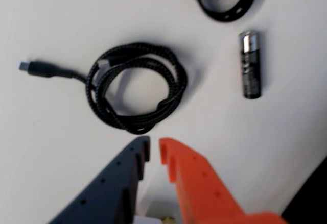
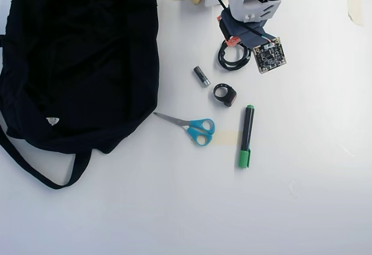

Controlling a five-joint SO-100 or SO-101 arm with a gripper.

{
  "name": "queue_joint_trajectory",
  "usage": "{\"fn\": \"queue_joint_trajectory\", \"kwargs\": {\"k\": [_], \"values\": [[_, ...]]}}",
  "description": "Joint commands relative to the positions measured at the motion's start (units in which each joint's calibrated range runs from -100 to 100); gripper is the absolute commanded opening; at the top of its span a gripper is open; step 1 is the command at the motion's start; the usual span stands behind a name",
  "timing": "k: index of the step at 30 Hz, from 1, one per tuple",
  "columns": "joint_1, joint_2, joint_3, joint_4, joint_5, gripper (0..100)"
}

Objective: Put the cable into the black bag

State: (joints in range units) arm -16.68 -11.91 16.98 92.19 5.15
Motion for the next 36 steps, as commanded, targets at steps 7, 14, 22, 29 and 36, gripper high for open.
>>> {"fn": "queue_joint_trajectory", "kwargs": {"k": [7, 14, 22, 29, 36], "values": [[-0.6, -2.19, 6.29, -6.23, -2.48, 15], [-0.6, -2.28, 11.68, -11.57, -3.47, 27], [-1.12, -5.93, 18.33, -16.47, -5.99, 29], [-3.14, -10.08, 28.12, -25.09, -7.51, 29], [-3.22, -9.08, 32.61, -32.75, -7.51, 29]]}}
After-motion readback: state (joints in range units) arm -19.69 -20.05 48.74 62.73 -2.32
